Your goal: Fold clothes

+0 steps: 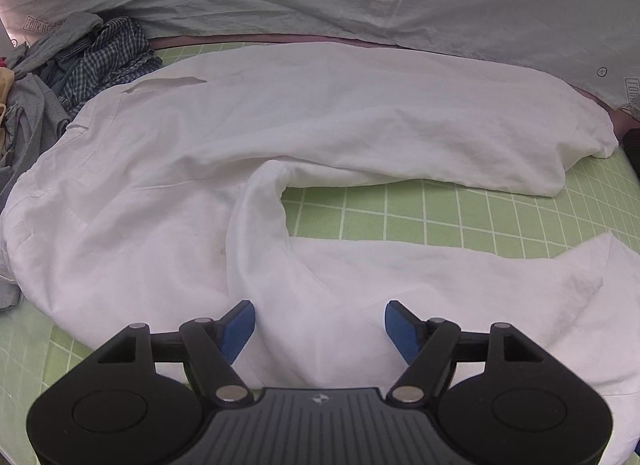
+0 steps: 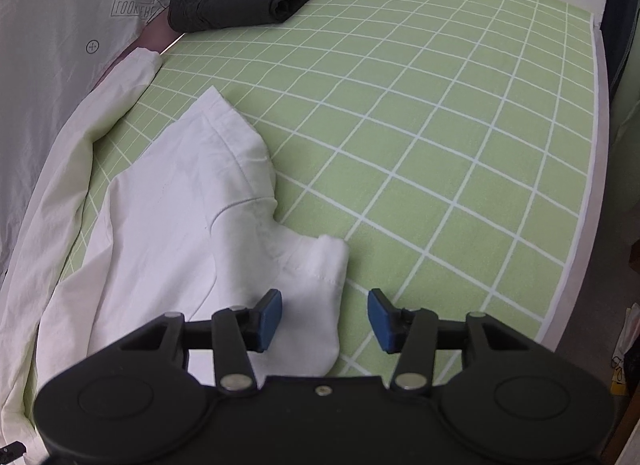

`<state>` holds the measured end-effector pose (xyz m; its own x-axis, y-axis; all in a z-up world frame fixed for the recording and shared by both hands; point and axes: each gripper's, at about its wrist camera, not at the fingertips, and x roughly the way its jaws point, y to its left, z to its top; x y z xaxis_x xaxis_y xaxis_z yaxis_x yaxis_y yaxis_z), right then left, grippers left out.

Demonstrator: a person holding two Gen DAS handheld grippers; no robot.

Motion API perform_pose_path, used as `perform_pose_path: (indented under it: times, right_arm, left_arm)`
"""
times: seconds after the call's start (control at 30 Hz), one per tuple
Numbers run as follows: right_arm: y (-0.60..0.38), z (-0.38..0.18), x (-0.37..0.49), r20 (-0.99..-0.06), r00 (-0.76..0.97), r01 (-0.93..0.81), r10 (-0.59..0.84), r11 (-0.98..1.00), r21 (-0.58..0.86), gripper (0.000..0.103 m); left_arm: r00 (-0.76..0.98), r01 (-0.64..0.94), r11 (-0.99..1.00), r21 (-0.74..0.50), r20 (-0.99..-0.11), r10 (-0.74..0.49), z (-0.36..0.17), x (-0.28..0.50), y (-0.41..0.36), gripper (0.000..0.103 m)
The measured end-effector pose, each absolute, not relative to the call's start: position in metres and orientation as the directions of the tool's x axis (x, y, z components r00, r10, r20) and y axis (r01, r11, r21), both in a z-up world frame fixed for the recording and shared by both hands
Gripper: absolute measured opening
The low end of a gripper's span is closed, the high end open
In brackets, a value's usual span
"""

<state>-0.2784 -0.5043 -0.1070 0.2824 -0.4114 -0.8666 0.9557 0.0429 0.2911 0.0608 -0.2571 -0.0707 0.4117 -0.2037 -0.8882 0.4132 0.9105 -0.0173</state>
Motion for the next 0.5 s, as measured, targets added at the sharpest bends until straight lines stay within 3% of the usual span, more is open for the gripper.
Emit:
perform_pose_path:
  times: [0.13, 0.27, 0.5]
  right_arm:
    - [-0.506, -0.104, -0.275, -0.862, 0.29, 0.952, -0.415, 0.035, 0.303, 0.004]
    - [-0.511, -0.073, -0.283, -0.82, 0.3, 0.937, -0.489, -0.012, 0.35, 0.002]
    - [-0.559, -0.005, -0.257, -0.649, 0.411, 0.861, -0.641, 0.039, 0.506, 0.002]
  left_arm:
    - [0.404, 0.344, 0.939, -0.025, -0.899, -0.172, -0.074, 0.072, -0.242, 0.073]
    - [0.408, 0.281, 0.96, -0.005, -0.905, -0.124, -0.078, 0.088, -0.225, 0.073]
    - [0.419, 0.201, 0.979, -0.013, -0.903, -0.098, -0.08, 0.115, -0.2, 0.073]
